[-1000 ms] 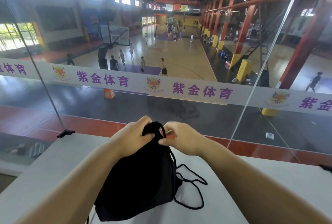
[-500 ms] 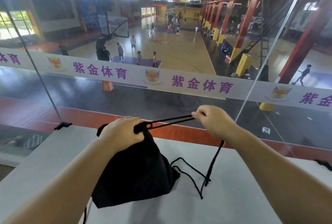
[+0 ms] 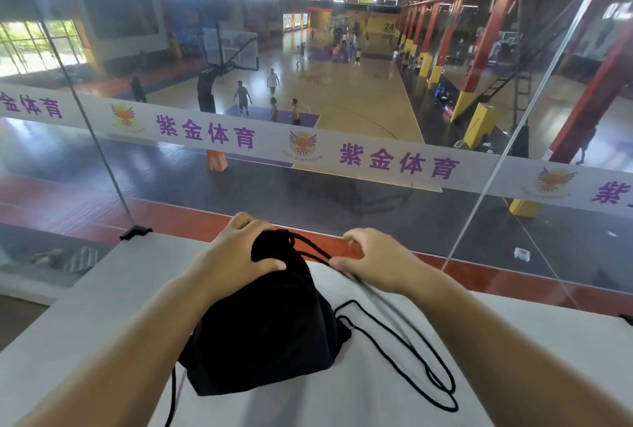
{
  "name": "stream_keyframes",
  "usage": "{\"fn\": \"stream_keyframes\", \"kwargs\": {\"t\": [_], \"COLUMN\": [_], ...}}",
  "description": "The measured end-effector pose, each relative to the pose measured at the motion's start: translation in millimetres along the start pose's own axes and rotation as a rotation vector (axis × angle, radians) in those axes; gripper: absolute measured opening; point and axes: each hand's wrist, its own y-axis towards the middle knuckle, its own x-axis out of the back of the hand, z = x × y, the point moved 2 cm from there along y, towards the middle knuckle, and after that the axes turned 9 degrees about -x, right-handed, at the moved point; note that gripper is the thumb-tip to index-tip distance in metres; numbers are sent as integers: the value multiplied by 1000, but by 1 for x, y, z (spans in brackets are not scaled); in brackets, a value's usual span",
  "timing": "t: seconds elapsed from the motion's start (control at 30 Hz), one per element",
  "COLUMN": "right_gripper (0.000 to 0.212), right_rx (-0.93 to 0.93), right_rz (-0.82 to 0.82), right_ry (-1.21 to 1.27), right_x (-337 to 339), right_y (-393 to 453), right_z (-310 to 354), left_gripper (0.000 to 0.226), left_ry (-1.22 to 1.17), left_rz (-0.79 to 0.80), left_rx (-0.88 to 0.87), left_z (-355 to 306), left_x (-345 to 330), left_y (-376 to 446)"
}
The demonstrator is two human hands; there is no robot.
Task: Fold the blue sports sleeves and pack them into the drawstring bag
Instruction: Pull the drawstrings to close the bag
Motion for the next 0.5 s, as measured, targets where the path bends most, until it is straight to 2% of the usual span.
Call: {"fn": "stream_keyframes", "kwargs": {"t": [0.07,0.1,0.23,0.37,0.43,0.5], "right_gripper": [77,75,20,18,10,15], "right_rx": [92,123,217,158,136,109], "right_rz": [93,116,41,71,20,-82], "right_ry": [50,41,28,268,332,397], "right_x": [-14,-20,-31,-21,-10,3], "right_y": [-2,-1,7,11,15,20], "right_z": [24,33,54,56,56,59], "left_gripper": [53,54,57,48,30,31], "left_ry": [-1,7,24,61,188,247], "left_rz": [-12,-19,-58,-74,-17,10], "left_rx": [9,15,66,197,232,238], "left_z": [-1,0,7,21,22,22], "left_x": [2,4,13,29,40,49], "left_y": [-4,-6,-16,-32,-40,-45]}}
